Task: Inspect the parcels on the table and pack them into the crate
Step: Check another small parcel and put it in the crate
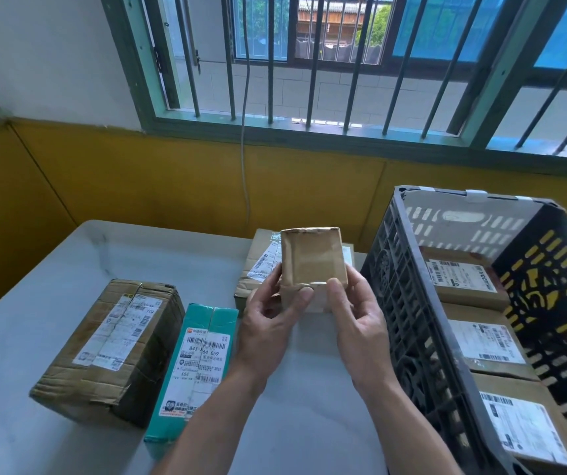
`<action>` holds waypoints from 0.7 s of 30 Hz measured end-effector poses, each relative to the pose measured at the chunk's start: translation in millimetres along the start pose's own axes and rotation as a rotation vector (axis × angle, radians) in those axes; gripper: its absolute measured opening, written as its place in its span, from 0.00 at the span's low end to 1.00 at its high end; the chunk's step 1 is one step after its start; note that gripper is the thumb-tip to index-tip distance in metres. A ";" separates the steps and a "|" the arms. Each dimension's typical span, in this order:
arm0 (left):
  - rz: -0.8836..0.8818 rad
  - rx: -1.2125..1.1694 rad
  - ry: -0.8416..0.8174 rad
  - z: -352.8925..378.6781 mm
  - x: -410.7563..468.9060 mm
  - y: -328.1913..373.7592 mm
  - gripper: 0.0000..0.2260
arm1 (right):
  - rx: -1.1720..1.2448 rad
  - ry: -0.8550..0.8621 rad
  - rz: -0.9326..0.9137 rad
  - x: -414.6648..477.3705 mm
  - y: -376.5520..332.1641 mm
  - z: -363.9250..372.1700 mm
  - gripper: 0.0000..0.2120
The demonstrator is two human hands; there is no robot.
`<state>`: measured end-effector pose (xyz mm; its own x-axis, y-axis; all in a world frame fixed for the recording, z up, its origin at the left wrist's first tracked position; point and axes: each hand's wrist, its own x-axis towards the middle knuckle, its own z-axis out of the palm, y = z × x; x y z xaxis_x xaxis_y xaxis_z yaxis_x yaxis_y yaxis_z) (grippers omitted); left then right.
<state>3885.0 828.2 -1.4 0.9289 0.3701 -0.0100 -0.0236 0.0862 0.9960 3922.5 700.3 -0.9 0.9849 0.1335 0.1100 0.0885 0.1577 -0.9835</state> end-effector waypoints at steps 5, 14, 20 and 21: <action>0.028 0.039 0.054 -2.8 1.8 -2.7 0.30 | -0.046 0.030 -0.035 -1.6 4.3 -0.5 0.19; 0.025 0.029 0.111 -3.4 -1.4 -6.6 0.22 | -0.063 0.050 -0.018 -0.1 6.0 -1.2 0.16; 0.003 0.022 0.049 -3.0 -2.6 -5.3 0.19 | -0.021 0.143 0.005 1.9 5.1 1.3 0.13; 0.007 0.020 0.045 -3.3 -2.3 -5.7 0.19 | -0.022 0.154 0.009 2.4 5.6 1.0 0.11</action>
<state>3881.8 829.8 -7.4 0.9114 0.4115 -0.0065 -0.0222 0.0649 0.9976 3925.2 702.5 -6.1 0.9967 -0.0174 0.0793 0.0809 0.1356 -0.9875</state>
